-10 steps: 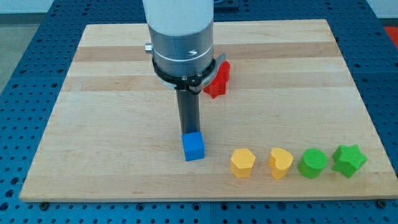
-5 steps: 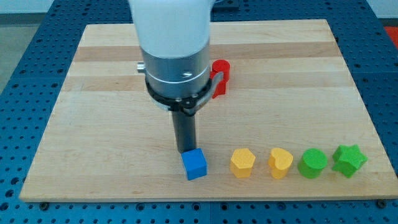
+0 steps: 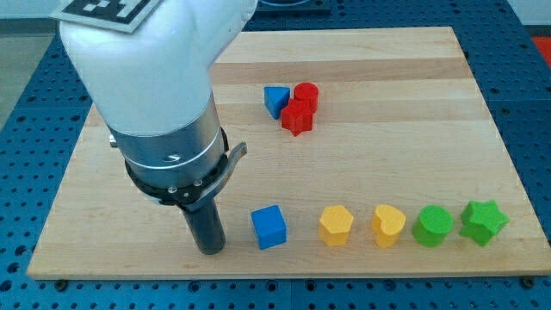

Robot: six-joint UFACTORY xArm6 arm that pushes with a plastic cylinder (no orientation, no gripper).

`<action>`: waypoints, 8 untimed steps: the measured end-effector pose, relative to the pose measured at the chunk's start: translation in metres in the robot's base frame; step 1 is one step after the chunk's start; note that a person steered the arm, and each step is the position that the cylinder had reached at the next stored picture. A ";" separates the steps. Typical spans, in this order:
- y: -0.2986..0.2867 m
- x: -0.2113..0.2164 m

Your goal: Place blue cube bottom center

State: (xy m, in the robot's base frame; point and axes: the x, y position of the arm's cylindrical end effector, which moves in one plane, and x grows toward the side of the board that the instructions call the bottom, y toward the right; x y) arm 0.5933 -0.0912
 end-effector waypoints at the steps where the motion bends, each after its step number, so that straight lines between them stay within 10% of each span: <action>1: 0.001 -0.004; 8: 0.046 -0.011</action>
State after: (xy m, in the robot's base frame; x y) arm 0.5825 -0.0455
